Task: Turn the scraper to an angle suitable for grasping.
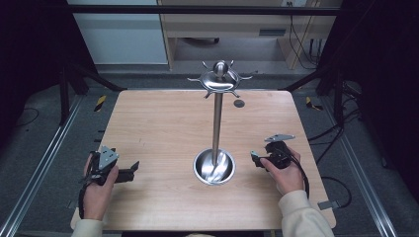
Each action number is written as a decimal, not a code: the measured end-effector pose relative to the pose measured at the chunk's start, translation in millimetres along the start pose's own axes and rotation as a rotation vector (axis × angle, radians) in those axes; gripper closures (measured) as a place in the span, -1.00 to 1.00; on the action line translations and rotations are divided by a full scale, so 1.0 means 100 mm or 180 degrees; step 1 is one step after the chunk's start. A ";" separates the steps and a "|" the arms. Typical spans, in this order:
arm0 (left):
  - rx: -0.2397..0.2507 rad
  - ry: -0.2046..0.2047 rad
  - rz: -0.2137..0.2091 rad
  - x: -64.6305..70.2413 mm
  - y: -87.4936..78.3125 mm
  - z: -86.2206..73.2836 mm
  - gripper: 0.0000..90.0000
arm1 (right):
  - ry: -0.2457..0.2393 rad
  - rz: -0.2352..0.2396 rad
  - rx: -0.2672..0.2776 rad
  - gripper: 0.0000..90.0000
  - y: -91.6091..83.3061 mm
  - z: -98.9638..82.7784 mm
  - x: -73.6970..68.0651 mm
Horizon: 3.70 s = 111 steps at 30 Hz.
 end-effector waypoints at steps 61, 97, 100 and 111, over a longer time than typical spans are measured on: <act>0.0005 0.0031 -0.0010 0.02 0.00 0.01 -0.95 | -0.0400 0.0051 -0.0551 1.00 0.16 -0.17 -0.04; -0.0002 0.0018 0.0019 -0.01 -0.03 -0.01 -0.95 | 0.0214 -0.0347 -0.0540 0.79 -0.01 -0.11 0.32; 0.0010 0.0003 0.0025 -0.01 -0.04 -0.01 -0.95 | 0.0259 -0.0350 -0.0650 0.68 0.02 -0.09 0.35; 0.0006 0.0044 -0.0021 0.04 -0.02 0.00 -0.95 | 0.0475 -0.0212 -0.1095 0.56 0.14 -0.01 0.46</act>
Point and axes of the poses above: each handheld gripper's, and its own axes: y roughly forward along the jaws, z roughly out of its top, x roughly to its right, the point moved 6 cm from there along y, roughly forward along the jaws, and after that the axes turned 9 degrees about -y, right-handed, at the moved point
